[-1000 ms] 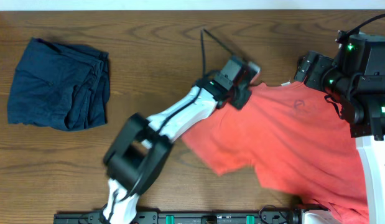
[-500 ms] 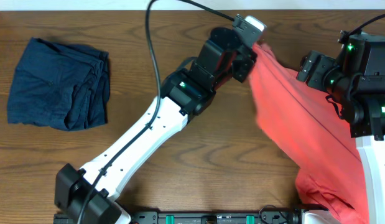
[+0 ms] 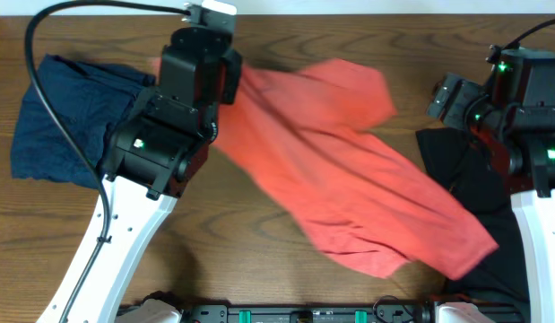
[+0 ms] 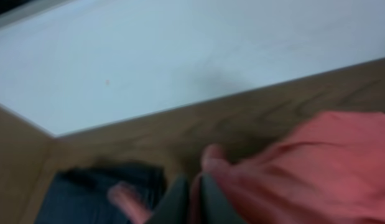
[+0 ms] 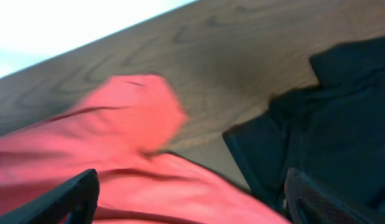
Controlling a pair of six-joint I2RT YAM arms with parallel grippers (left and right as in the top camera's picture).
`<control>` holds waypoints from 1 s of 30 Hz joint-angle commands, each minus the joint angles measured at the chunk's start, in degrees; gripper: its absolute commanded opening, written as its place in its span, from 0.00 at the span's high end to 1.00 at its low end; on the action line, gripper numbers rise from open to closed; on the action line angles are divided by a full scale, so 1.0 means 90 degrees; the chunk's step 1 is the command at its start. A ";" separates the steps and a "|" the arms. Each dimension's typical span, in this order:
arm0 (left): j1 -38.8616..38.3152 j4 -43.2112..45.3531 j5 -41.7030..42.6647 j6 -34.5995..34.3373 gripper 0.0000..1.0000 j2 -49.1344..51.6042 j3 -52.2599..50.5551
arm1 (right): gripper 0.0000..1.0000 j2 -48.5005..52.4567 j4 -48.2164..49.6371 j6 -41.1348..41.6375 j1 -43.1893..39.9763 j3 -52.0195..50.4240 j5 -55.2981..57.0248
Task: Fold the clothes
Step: 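Drag the T-shirt leftward with the left gripper to the table center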
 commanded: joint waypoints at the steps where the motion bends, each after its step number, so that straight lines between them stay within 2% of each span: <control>1: 0.0075 -0.0265 -0.0272 0.0007 0.76 0.0044 0.0049 | 0.05 0.0403 -0.0119 0.0007 -0.0058 0.0029 -0.0044; 3: 0.0075 -0.0427 -0.0272 0.0007 0.57 0.0044 0.0049 | 0.05 0.0656 -0.0211 0.0007 -0.0058 0.0029 -0.0044; 4: 0.0075 -0.0498 -0.0270 0.0007 0.50 0.0044 0.0049 | 0.06 0.0826 -0.0253 0.0010 -0.0058 0.0029 -0.0046; 6: 0.0075 -0.0595 -0.0265 0.0002 0.47 0.0044 0.0049 | 0.18 0.1207 -0.0323 0.0010 -0.0068 0.0029 -0.0032; 7: 0.0073 -0.0629 -0.0265 -0.0007 0.45 0.0044 0.0049 | 0.27 0.1389 -0.0355 0.0010 -0.0083 0.0029 0.0002; 9: 0.0058 -0.0709 -0.0240 -0.0017 0.44 0.0044 0.0049 | 0.54 0.1860 -0.0459 0.0039 -0.0153 0.0029 0.0005; 12: -0.0012 -0.0889 -0.0165 -0.0119 0.44 0.0044 0.0049 | 0.83 0.2577 -0.0614 0.0068 -0.0381 0.0029 0.0002; 15: -0.0131 -0.1105 0.0151 -0.0185 0.44 0.0044 0.0049 | 0.99 0.3325 -0.0639 0.0250 -0.0714 0.0029 -0.0010; 22: -0.0379 -0.1642 0.1763 -0.0194 0.43 0.0046 0.0046 | 0.99 0.4782 -0.0508 0.0318 -0.1600 0.0029 -0.0522; 30: -0.0447 -0.1690 0.2106 -0.0257 0.42 0.0046 0.0046 | 0.99 0.5612 -0.0447 0.0321 -0.2380 0.0029 -0.0109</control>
